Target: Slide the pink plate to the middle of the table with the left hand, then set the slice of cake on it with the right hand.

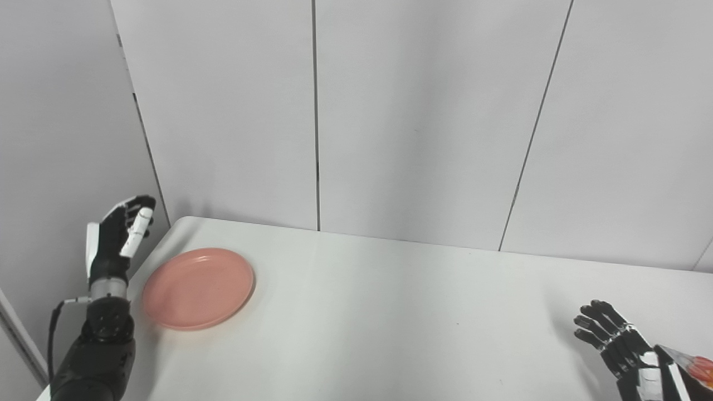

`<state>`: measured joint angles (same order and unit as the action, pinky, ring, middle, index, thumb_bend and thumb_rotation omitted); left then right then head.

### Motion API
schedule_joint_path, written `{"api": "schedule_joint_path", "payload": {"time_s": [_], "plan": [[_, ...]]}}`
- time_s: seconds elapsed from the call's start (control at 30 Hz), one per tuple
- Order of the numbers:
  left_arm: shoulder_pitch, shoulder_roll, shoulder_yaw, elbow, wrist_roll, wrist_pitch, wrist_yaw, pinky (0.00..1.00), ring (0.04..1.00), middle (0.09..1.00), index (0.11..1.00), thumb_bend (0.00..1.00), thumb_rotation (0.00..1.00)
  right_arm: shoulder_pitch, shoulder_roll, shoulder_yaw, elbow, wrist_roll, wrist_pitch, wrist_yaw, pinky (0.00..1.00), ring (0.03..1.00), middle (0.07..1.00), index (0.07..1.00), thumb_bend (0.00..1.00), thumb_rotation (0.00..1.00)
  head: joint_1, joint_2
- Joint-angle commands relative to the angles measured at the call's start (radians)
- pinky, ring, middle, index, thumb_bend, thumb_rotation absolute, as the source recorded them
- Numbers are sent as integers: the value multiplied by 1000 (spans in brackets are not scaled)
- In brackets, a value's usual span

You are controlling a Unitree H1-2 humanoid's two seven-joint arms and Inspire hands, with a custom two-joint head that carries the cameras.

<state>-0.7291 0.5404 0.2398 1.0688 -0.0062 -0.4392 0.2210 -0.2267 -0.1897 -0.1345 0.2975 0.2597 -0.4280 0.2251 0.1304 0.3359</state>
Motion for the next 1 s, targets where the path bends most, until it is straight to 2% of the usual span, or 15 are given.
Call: {"api": "schedule_joint_path", "payload": {"time_s": [0.0, 0.1, 0.2, 0.53, 0.63, 0.7, 0.73, 0.83, 0.97], "plan": [[-59, 25, 38, 10, -76, -31, -82, 570, 689, 712, 678, 759, 860, 142, 48, 8, 109, 7, -11, 3, 764, 781, 794, 790, 886, 993, -1, 4], [-56, 11, 72, 40, -136, -31, -150, 556, 672, 699, 693, 747, 846, 144, 48, 4, 109, 5, -16, 1, 759, 777, 789, 785, 892, 986, -2, 7], [-51, 4, 73, 51, -148, -31, -167, 566, 663, 708, 722, 712, 870, 145, 48, 2, 108, 2, -16, -1, 753, 773, 785, 781, 898, 981, -2, 10], [-37, -27, 56, 93, -165, -29, -210, 575, 686, 720, 759, 720, 875, 153, 49, 1, 97, -7, -9, -14, 742, 760, 772, 776, 899, 974, -12, 20], [-45, -43, 82, 111, -220, -25, -254, 612, 700, 729, 754, 774, 835, 154, 50, 1, 93, -13, -5, -19, 736, 758, 770, 774, 906, 971, -12, 20], [-49, -58, 97, 108, -247, -15, -262, 612, 679, 711, 739, 848, 831, 155, 48, 2, 91, -19, -6, -19, 739, 759, 772, 775, 905, 974, -20, 24], [-47, -69, 98, 94, -254, -10, -270, 609, 668, 696, 738, 851, 833, 154, 48, 3, 92, -22, -10, -19, 740, 759, 772, 774, 905, 973, -20, 24], [-45, -81, 93, 75, -264, -7, -295, 611, 643, 657, 749, 827, 852, 152, 48, 3, 96, -25, -14, -20, 740, 759, 769, 772, 907, 968, -21, 25], [-36, -97, 76, 48, -263, 1, -316, 584, 665, 662, 741, 771, 879, 149, 49, 4, 95, -32, -9, -24, 740, 760, 769, 777, 905, 968, -23, 26]]}}
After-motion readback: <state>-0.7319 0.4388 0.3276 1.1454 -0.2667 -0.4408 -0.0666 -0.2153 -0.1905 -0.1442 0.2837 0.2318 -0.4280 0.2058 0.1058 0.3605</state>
